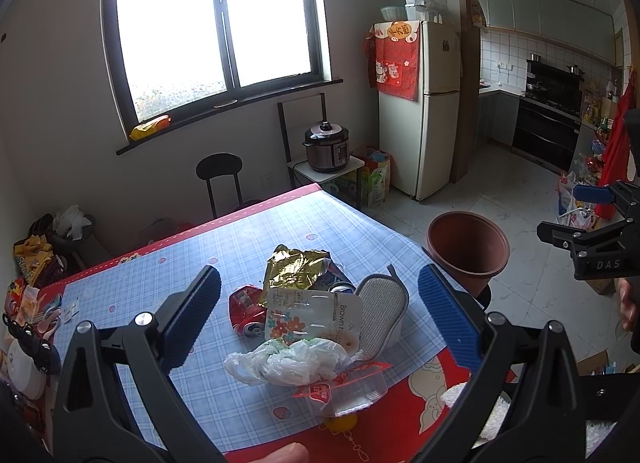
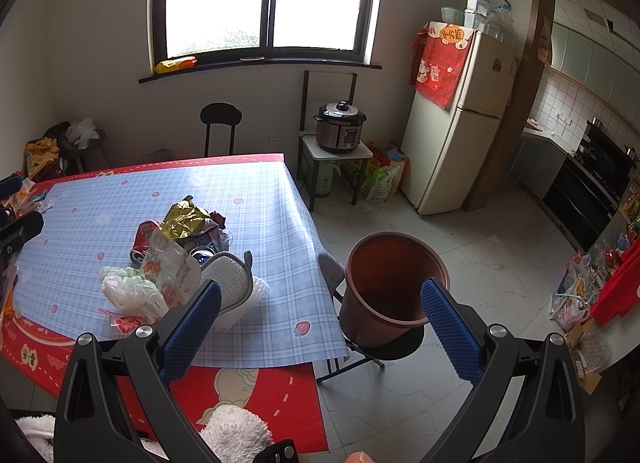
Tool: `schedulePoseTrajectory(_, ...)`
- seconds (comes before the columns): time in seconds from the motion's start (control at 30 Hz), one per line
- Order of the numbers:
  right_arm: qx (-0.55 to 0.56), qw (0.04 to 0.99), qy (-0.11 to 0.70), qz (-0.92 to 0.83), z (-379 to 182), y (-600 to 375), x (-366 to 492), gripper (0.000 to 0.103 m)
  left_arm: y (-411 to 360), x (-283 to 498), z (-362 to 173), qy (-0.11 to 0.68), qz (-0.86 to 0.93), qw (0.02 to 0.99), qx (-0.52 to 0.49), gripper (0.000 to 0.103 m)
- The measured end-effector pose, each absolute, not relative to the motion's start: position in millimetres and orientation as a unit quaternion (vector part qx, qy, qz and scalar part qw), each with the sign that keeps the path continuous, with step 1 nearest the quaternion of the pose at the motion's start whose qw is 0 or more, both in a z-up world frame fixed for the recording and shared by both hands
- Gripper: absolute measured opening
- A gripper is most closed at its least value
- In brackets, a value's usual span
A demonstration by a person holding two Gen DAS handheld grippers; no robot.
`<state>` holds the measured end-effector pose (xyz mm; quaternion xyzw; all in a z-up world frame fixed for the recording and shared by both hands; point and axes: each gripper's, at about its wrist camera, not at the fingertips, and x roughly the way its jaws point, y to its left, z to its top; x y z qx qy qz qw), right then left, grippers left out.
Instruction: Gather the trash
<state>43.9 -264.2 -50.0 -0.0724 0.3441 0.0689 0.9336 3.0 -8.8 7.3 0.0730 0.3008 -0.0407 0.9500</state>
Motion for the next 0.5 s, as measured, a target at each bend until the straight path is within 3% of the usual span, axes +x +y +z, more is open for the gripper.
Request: schedulePoseTrajectory(0.5, -0.046, 0.931, 0.350, 0.095, -54.9, -263.3, 49.7, 0.099, 0.1, 11.4, 3.7, 0.302, -0.073, 0.950, 0.039, 0.098)
